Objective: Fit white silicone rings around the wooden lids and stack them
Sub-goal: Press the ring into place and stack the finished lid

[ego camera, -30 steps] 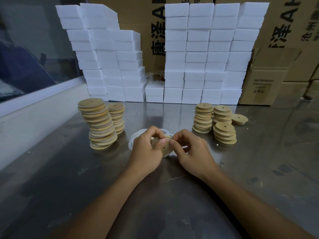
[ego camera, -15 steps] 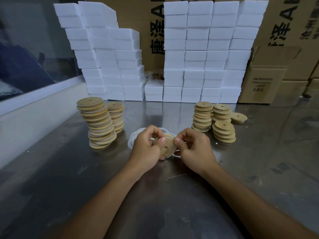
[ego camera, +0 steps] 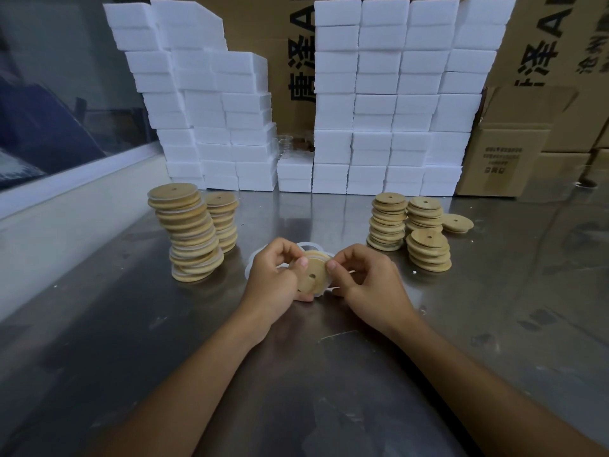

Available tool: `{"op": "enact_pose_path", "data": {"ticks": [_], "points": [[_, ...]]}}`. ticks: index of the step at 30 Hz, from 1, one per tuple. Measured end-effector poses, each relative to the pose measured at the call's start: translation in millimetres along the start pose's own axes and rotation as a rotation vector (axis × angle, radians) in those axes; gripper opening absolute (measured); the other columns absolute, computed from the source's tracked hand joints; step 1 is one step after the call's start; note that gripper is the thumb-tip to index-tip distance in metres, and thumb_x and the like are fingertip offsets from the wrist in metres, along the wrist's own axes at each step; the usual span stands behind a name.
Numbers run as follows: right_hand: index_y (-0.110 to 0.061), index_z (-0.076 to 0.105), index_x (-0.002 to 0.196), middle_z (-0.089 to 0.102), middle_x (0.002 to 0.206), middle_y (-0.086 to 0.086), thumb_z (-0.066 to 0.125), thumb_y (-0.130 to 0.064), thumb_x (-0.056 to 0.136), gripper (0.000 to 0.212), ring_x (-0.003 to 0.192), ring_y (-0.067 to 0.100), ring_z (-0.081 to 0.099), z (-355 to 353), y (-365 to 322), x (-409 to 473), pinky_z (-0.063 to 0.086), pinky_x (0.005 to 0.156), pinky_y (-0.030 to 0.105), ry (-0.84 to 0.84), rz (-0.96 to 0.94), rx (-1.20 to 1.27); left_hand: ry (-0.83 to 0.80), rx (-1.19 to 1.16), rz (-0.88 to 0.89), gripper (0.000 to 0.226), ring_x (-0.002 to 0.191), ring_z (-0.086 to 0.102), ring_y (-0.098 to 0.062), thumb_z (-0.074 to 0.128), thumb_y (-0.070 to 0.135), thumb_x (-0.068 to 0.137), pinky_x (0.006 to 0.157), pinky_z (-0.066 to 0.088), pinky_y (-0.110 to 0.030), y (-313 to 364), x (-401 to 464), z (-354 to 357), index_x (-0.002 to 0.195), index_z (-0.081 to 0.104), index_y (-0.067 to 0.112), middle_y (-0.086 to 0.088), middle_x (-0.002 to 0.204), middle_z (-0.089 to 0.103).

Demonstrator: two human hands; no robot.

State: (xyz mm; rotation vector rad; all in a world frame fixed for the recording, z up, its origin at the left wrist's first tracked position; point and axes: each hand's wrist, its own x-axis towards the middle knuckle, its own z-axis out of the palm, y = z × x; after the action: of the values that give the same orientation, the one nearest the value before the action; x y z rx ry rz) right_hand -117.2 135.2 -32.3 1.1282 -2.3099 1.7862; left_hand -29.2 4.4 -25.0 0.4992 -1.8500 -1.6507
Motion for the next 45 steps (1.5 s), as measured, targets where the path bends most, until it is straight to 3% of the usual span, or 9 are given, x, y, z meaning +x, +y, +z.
{"op": "enact_pose_path", "data": {"ticks": [5, 9, 13, 17, 26, 34, 38, 41, 45], "points": [[-0.021, 0.064, 0.078, 0.073, 0.076, 0.001, 0.069, -0.016, 0.09, 0.014, 0.067, 0.018, 0.071, -1, -1, -1, 0.06, 0.069, 0.046, -0.006, 0.004, -0.013, -0.012, 0.019, 0.004, 0.02, 0.089, 0.068, -0.034, 0.059, 0.004, 0.094, 0.052, 0.059, -0.036, -2, 1, -1, 0.079, 0.056, 0.016, -0.014, 0.104, 0.062], [-0.019, 0.063, 0.079, 0.07, 0.074, -0.002, 0.067, -0.011, 0.09, 0.014, 0.071, 0.015, 0.069, -2, -2, -2, 0.058, 0.07, 0.046, 0.019, -0.039, -0.074, -0.022, 0.221, 0.181, 0.031, 0.076, 0.069, -0.022, 0.063, 0.009, 0.092, 0.048, 0.058, -0.037, -4, 1, -1, 0.074, 0.055, 0.034, -0.007, 0.094, 0.063], [-0.013, 0.063, 0.084, 0.068, 0.074, -0.005, 0.066, -0.01, 0.09, 0.008, 0.07, 0.015, 0.065, -4, -4, -2, 0.054, 0.068, 0.044, 0.037, -0.162, -0.184, -0.001, 0.392, 0.311, 0.026, 0.084, 0.066, -0.017, 0.068, 0.012, 0.086, 0.062, 0.059, -0.049, -5, 2, -3, 0.079, 0.054, 0.033, 0.01, 0.083, 0.062], [-0.012, 0.061, 0.085, 0.065, 0.075, -0.01, 0.064, -0.01, 0.091, 0.007, 0.073, 0.009, 0.063, -5, -5, -3, 0.053, 0.068, 0.038, 0.03, -0.227, -0.232, 0.016, 0.406, 0.289, 0.022, 0.08, 0.067, -0.016, 0.071, 0.014, 0.084, 0.064, 0.059, -0.048, -3, -2, -2, 0.077, 0.055, 0.028, 0.007, 0.085, 0.065], [-0.012, 0.063, 0.083, 0.064, 0.075, -0.011, 0.065, -0.009, 0.09, 0.008, 0.073, 0.004, 0.062, -4, -2, 0, 0.052, 0.066, 0.024, 0.048, -0.112, -0.165, 0.023, 0.397, 0.218, 0.02, 0.08, 0.069, -0.021, 0.07, 0.017, 0.088, 0.07, 0.059, -0.048, 4, -4, -1, 0.076, 0.057, 0.026, -0.003, 0.09, 0.069], [-0.014, 0.067, 0.079, 0.07, 0.075, 0.002, 0.068, -0.008, 0.089, 0.012, 0.076, 0.021, 0.068, -6, 0, 4, 0.058, 0.075, 0.046, 0.051, 0.037, -0.102, 0.019, 0.413, 0.194, 0.024, 0.074, 0.07, -0.022, 0.07, 0.014, 0.088, 0.069, 0.059, -0.04, 4, -3, -1, 0.073, 0.055, 0.026, -0.004, 0.082, 0.07], [-0.018, 0.064, 0.074, 0.071, 0.074, 0.006, 0.067, -0.006, 0.088, 0.019, 0.075, 0.026, 0.07, -5, -2, 5, 0.058, 0.072, 0.049, 0.064, 0.038, -0.097, 0.028, 0.394, 0.172, 0.024, 0.065, 0.065, -0.018, 0.068, 0.015, 0.089, 0.057, 0.047, -0.027, 5, -2, -1, 0.074, 0.054, 0.027, -0.004, 0.077, 0.068], [-0.019, 0.064, 0.077, 0.07, 0.074, 0.003, 0.067, -0.009, 0.089, 0.016, 0.074, 0.022, 0.07, -5, -4, 3, 0.058, 0.07, 0.049, 0.039, -0.003, -0.117, 0.049, 0.365, 0.161, 0.022, 0.067, 0.067, -0.024, 0.068, 0.015, 0.089, 0.059, 0.05, -0.03, 5, -2, -2, 0.075, 0.055, 0.025, -0.001, 0.086, 0.068], [-0.022, 0.063, 0.079, 0.069, 0.076, -0.006, 0.066, -0.015, 0.092, 0.015, 0.074, 0.015, 0.068, -3, -4, 0, 0.059, 0.071, 0.046, 0.016, -0.024, -0.1, 0.068, 0.278, 0.106, 0.022, 0.068, 0.069, -0.026, 0.066, 0.011, 0.091, 0.05, 0.05, -0.022, 5, -1, -4, 0.074, 0.056, 0.021, 0.002, 0.091, 0.066]]}}
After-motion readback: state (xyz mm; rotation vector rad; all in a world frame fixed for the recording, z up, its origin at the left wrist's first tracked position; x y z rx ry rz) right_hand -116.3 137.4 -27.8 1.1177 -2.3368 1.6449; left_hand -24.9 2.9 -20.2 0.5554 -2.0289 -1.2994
